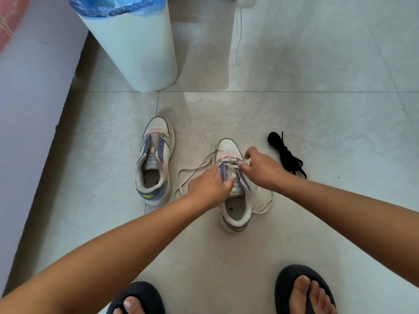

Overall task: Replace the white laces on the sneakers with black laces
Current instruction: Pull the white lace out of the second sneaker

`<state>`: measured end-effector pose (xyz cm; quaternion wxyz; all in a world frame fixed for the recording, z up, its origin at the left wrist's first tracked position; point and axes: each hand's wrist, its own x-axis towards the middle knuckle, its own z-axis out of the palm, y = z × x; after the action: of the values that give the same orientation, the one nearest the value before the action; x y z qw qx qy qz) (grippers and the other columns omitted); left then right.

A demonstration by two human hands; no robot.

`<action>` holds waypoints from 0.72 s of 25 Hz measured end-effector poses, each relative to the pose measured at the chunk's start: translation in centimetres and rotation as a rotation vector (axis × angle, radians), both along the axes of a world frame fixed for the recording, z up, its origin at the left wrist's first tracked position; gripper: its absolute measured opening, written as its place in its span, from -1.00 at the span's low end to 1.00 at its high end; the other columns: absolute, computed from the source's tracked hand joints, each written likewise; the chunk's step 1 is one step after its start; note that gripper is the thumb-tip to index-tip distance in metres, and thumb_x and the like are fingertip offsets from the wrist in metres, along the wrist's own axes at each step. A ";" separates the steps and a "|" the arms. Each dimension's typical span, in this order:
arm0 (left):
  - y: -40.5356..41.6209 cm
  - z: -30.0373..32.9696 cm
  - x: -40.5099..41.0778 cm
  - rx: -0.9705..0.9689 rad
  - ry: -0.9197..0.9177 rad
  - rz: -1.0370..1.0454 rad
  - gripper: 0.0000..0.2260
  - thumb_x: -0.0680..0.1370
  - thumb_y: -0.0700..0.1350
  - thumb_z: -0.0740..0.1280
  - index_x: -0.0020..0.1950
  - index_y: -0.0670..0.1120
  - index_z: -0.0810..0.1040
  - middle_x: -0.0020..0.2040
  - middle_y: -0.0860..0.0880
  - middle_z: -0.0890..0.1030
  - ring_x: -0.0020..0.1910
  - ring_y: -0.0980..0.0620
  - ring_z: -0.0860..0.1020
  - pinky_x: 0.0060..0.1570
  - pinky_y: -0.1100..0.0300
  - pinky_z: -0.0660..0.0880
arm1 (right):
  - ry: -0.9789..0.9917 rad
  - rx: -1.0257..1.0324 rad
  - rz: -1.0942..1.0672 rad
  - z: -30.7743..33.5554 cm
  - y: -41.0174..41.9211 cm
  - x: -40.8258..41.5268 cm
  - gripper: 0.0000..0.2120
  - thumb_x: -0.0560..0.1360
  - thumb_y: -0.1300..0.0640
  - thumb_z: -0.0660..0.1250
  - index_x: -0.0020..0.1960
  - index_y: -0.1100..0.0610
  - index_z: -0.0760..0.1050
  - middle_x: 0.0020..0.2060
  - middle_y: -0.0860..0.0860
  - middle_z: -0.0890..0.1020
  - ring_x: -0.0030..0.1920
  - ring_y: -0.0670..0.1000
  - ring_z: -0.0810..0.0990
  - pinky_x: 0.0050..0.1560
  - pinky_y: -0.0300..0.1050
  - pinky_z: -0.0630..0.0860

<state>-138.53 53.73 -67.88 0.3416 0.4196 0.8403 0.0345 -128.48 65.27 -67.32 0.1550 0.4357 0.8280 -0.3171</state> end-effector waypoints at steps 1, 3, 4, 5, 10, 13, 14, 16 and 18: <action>0.6 -0.1 -0.3 0.043 -0.004 0.038 -0.60 0.56 0.15 0.14 0.25 -0.11 0.37 0.20 -0.08 0.51 0.18 -0.13 0.49 0.01 0.05 0.38 | 0.040 -0.005 -0.012 -0.3 0.1 -0.7 -0.76 0.57 0.00 0.18 0.14 0.13 0.35 -0.10 0.06 0.52 -0.11 0.08 0.48 -0.17 -0.08 0.36; 1.7 -0.4 -0.5 0.101 -0.012 0.071 -0.64 0.54 0.08 0.18 0.23 -0.11 0.37 0.17 -0.07 0.51 0.16 -0.12 0.50 0.00 0.04 0.40 | 0.104 -0.033 -0.005 -0.9 0.5 -1.6 -0.81 0.54 0.05 0.23 0.08 0.14 0.38 -0.03 0.10 0.54 -0.11 0.06 0.46 -0.16 -0.10 0.33; 1.9 -0.6 -0.6 0.115 -0.019 0.074 -0.65 0.52 0.04 0.20 0.23 -0.11 0.37 0.18 -0.08 0.50 0.16 -0.13 0.50 0.01 0.04 0.42 | 0.112 -0.050 0.003 -1.0 0.6 -1.9 -0.82 0.53 0.05 0.25 0.04 0.13 0.37 -0.02 0.11 0.54 -0.12 0.06 0.46 -0.17 -0.10 0.33; 2.0 -0.7 -0.6 0.126 -0.033 0.084 -0.65 0.51 0.01 0.21 0.24 -0.13 0.36 0.19 -0.10 0.48 0.15 -0.13 0.49 0.02 0.03 0.44 | 0.111 -0.072 0.004 -1.0 0.8 -2.0 -0.81 0.52 0.04 0.28 0.01 0.13 0.37 -0.03 0.10 0.54 -0.12 0.06 0.46 -0.18 -0.10 0.34; 2.7 -1.1 -2.2 0.211 -0.236 0.171 -0.64 0.48 -0.10 0.29 0.27 -0.08 0.36 0.15 -0.08 0.33 0.13 -0.12 0.46 0.13 0.07 0.43 | -0.022 -0.163 0.120 -0.9 1.7 -1.0 -0.73 0.45 -0.07 0.39 -0.11 0.11 0.41 -0.15 -0.01 0.47 -0.16 0.01 0.47 -0.19 -0.13 0.38; 2.9 -1.4 -2.9 0.230 -0.346 0.158 -0.67 0.49 -0.15 0.30 0.25 0.01 0.45 0.08 -0.03 0.27 0.14 -0.05 0.44 0.20 0.16 0.40 | 0.040 -0.226 0.082 -1.2 1.7 -0.7 -0.72 0.47 -0.02 0.39 -0.31 0.06 0.39 -0.33 -0.04 0.45 -0.35 -0.07 0.38 -0.35 -0.21 0.27; 2.9 -1.6 -2.9 0.241 -0.354 0.146 -0.69 0.49 -0.15 0.30 0.24 0.02 0.47 0.07 -0.02 0.27 0.13 -0.03 0.43 0.20 0.20 0.38 | 0.089 -0.190 0.076 -1.3 1.8 -0.7 -0.70 0.48 0.01 0.38 -0.35 0.06 0.38 -0.33 -0.04 0.43 -0.37 -0.09 0.37 -0.34 -0.22 0.25; 2.9 -1.6 -3.0 0.267 -0.337 0.115 -0.72 0.50 -0.16 0.29 0.21 0.01 0.50 0.05 -0.02 0.29 0.08 -0.01 0.45 0.15 0.26 0.37 | 0.189 -0.114 0.041 -1.5 2.0 -1.2 -0.74 0.50 0.05 0.35 -0.31 0.04 0.35 -0.28 -0.02 0.44 -0.34 -0.10 0.39 -0.30 -0.21 0.30; 2.8 -1.6 -3.3 0.283 -0.324 0.095 -0.73 0.51 -0.16 0.29 0.20 0.00 0.50 0.04 -0.02 0.30 0.00 0.01 0.46 0.08 0.29 0.37 | 0.279 -0.265 -0.102 -1.6 2.2 -1.6 -0.84 0.49 0.10 0.36 -0.14 0.07 0.37 -0.27 0.02 0.51 -0.29 -0.03 0.47 -0.23 -0.12 0.43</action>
<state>-141.80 56.55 -69.48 0.4080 0.4123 0.7799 0.2352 -130.07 67.46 -68.96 0.0784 0.4046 0.7695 -0.4879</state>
